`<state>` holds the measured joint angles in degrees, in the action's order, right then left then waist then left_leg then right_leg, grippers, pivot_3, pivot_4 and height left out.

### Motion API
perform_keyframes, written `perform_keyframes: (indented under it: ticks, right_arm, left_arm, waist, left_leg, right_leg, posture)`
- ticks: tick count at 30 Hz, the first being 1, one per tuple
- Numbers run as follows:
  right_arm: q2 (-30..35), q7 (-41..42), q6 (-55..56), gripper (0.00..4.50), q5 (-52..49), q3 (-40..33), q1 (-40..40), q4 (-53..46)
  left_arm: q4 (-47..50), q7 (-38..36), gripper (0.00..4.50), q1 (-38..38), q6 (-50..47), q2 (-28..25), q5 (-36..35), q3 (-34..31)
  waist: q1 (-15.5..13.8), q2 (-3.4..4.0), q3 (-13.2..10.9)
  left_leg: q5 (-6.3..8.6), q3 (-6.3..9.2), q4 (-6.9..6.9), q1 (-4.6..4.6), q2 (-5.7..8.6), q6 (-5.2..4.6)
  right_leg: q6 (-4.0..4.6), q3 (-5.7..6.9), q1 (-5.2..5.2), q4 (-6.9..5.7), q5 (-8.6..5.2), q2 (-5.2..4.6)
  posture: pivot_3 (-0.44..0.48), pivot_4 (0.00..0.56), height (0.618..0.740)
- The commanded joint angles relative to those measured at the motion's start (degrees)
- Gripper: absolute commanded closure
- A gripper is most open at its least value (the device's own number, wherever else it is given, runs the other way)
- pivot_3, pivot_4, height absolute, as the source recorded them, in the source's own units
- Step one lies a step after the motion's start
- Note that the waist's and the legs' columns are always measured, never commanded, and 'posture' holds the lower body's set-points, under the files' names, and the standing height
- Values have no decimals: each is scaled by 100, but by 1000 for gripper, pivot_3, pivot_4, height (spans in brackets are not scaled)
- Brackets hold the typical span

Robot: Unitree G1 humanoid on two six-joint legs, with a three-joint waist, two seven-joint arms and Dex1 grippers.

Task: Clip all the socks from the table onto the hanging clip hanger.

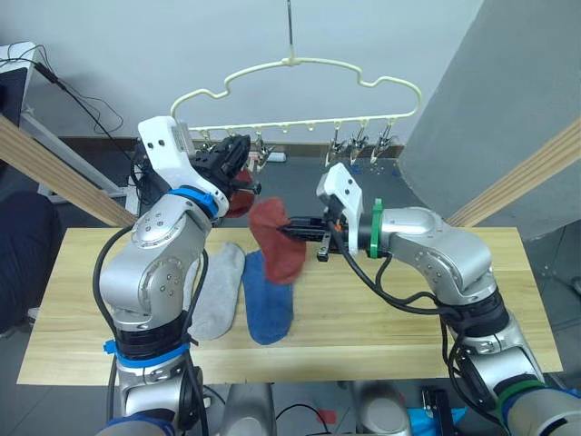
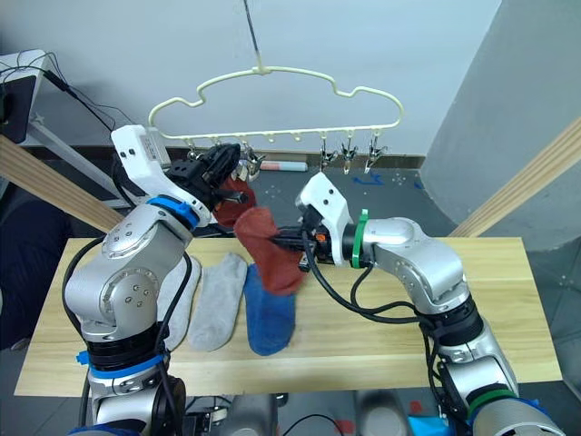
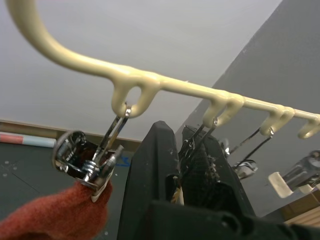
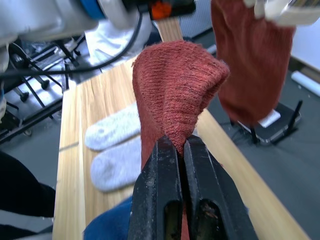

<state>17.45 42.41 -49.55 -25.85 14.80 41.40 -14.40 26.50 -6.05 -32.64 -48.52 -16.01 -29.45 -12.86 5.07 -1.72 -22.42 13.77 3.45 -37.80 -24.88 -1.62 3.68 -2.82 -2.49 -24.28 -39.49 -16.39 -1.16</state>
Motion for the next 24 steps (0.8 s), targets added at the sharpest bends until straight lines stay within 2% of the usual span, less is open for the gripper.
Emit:
perform_keyframes:
  ticks: [1, 13, 24]
  right_arm:
    - [-172, 48, 322, 4475, 63, 75, 124, 162]
    - [-709, 88, 990, 4475, 387, 188, 407, 1164]
    - [-915, 130, 1237, 4475, 481, 148, 560, 1597]
  left_arm:
    - [289, -41, 4312, -55, -88, -123, -177, -109]
    - [485, 111, 4312, -151, -613, -245, -787, -362]
    - [619, 251, 4312, -142, -831, -352, -1106, -471]
  waist:
    - [-11, 0, 0]
    - [-27, 0, 0]
    - [-41, 0, 0]
  left_leg:
    - [0, 0, 0, 0, 0, 0]
    - [-2, 0, 0, 0, -1, 4]
    - [-4, 1, -1, 0, -2, 7]
  right_leg:
    - [0, 0, 0, 1, 0, -1]
    - [1, 0, -1, -2, 0, -4]
    - [1, 1, -2, -6, 1, -4]
  posture:
    - [-110, 386, 740]
    - [-82, 376, 740]
    - [-51, 363, 740]
